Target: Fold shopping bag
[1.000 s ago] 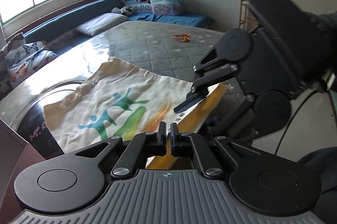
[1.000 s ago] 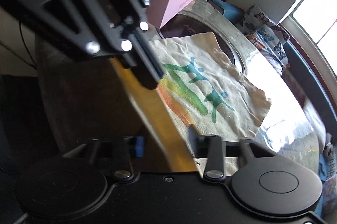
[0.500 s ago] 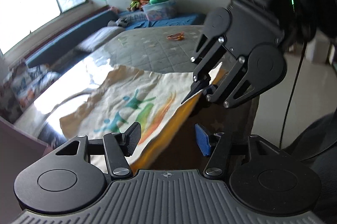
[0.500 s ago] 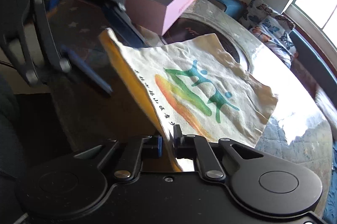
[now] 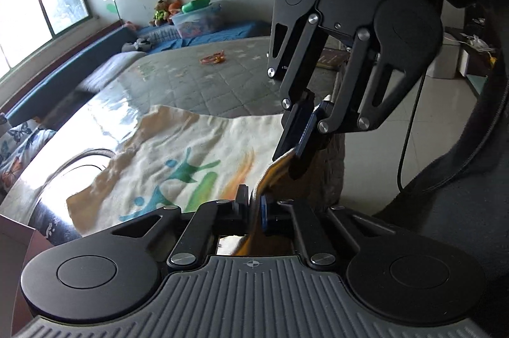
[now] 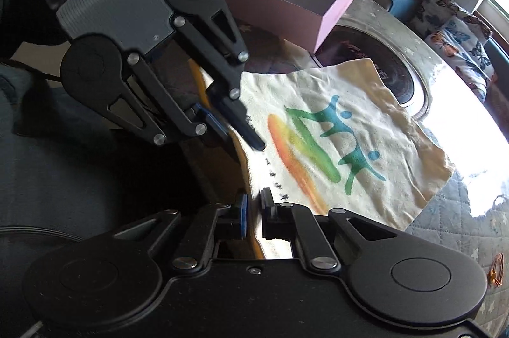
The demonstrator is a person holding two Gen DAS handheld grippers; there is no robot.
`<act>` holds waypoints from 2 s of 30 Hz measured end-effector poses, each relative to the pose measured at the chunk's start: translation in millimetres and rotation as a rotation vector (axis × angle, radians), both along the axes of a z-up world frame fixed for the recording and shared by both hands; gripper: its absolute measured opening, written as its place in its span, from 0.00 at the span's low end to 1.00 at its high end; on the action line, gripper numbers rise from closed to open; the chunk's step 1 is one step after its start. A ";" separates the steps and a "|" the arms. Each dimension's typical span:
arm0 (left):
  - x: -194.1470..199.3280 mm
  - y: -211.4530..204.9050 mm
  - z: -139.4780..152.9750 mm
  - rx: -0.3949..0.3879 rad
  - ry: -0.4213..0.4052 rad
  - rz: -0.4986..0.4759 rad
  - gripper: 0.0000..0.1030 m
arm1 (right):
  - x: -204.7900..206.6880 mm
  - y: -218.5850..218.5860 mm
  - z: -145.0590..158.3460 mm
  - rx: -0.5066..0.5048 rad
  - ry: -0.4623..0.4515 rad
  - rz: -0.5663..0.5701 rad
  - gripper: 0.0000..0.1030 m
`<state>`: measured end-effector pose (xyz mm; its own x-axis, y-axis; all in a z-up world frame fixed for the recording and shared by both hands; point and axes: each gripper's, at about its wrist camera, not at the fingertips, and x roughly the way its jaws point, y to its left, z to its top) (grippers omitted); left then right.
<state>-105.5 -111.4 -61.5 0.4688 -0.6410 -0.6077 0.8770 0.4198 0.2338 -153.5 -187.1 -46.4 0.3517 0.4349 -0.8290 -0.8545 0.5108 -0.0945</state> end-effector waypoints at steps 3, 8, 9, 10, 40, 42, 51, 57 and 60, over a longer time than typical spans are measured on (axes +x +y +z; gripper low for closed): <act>-5.4 5.5 3.1 -0.011 0.004 0.001 0.05 | 5.9 -4.0 14.0 0.053 0.029 -0.015 0.15; -13.6 15.0 8.0 -0.029 0.015 0.001 0.05 | 23.9 -19.7 41.3 0.182 0.095 -0.055 0.18; -7.1 10.2 4.1 -0.029 0.022 -0.003 0.05 | 25.5 -23.1 44.1 0.196 0.099 -0.061 0.19; -2.7 5.1 1.4 -0.025 0.025 -0.005 0.05 | 29.7 -27.0 46.3 0.216 0.117 -0.071 0.22; 10.1 8.5 24.8 -0.036 0.039 0.015 0.05 | 117.0 17.8 -48.4 -0.028 0.035 0.011 0.37; 10.3 10.4 28.6 -0.037 0.025 0.020 0.05 | 120.3 11.2 -45.1 -0.011 0.056 0.002 0.38; 21.6 13.9 33.1 -0.048 -0.004 0.022 0.05 | 123.2 -34.6 -48.9 -0.063 0.103 -0.049 0.44; 22.6 13.7 36.4 -0.034 -0.007 0.015 0.05 | 131.3 -55.6 -45.6 0.008 0.126 -0.102 0.44; 24.3 11.8 37.9 -0.027 -0.012 0.017 0.05 | 133.8 -50.8 -48.0 0.015 0.136 -0.081 0.44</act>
